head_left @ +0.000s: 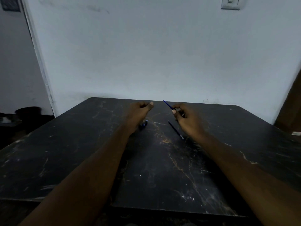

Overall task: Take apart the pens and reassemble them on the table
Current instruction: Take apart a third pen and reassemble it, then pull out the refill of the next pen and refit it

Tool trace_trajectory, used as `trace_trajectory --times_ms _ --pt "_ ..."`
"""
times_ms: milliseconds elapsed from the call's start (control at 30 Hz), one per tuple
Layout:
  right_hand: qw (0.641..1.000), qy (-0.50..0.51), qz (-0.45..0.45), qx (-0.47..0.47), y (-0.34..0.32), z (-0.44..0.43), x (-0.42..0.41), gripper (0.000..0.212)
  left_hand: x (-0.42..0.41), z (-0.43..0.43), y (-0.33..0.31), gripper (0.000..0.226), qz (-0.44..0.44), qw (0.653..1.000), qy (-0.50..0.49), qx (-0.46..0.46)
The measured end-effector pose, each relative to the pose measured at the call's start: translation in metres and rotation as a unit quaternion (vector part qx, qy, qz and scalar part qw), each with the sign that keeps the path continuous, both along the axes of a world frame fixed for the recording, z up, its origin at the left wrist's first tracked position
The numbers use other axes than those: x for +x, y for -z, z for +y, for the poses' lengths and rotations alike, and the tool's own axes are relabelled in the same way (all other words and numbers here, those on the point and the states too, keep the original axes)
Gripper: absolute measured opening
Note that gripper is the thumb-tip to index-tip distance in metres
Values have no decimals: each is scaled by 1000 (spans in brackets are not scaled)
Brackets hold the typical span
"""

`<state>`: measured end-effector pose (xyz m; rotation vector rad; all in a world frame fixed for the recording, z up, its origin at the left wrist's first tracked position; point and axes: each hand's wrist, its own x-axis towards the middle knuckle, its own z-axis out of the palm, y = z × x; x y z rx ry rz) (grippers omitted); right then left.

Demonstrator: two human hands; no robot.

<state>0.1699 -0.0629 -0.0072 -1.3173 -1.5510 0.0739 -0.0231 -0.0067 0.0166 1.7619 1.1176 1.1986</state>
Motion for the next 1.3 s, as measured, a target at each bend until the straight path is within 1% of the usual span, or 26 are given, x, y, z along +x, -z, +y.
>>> trace_trajectory --times_ms 133,233,367,467,533,600,733,867,933,1000,1100,1200,1233,1300 --pt "1000 -27 3 -11 1 0 -4 14 5 -7 -5 42 -49 997 61 -16" --pt "999 -40 1 -7 0 -2 -7 19 7 -7 -6 37 -86 994 62 -13" --pt "998 -54 -24 -9 2 -1 -5 11 9 -6 -4 26 -122 990 69 1" --pt "998 -61 -31 -8 3 0 -3 13 9 -8 -5 18 -115 990 75 8" --pt "997 -63 -34 -8 3 0 -4 14 9 -8 -6 16 -107 991 81 9" --pt "997 -63 -39 -15 3 0 -4 16 10 -9 -8 16 -118 990 79 7" --pt "994 -34 -87 -54 -5 -5 4 21 3 -7 -10 22 -138 989 45 -5" --pt "979 43 -187 -69 -14 -11 25 16 -8 0 -10 20 -176 984 13 -15" --pt "969 89 -211 -90 -17 -13 35 16 -12 3 -10 22 -187 982 -15 -19" --pt "973 113 -179 -93 -19 -15 42 17 -15 5 -9 26 -186 982 -31 -29" --pt "987 101 -92 -83 -22 -18 39 22 -15 5 -8 28 -171 984 -27 -38" --pt "992 60 -42 -103 -24 -23 25 33 -10 1 -8 26 -128 991 4 -45" --pt "992 35 -22 -116 -24 -25 20 34 -8 -1 -8 25 -115 992 16 -42" --pt "992 -11 -2 -126 -25 -28 10 29 -4 -3 -8 25 -97 994 34 -30"
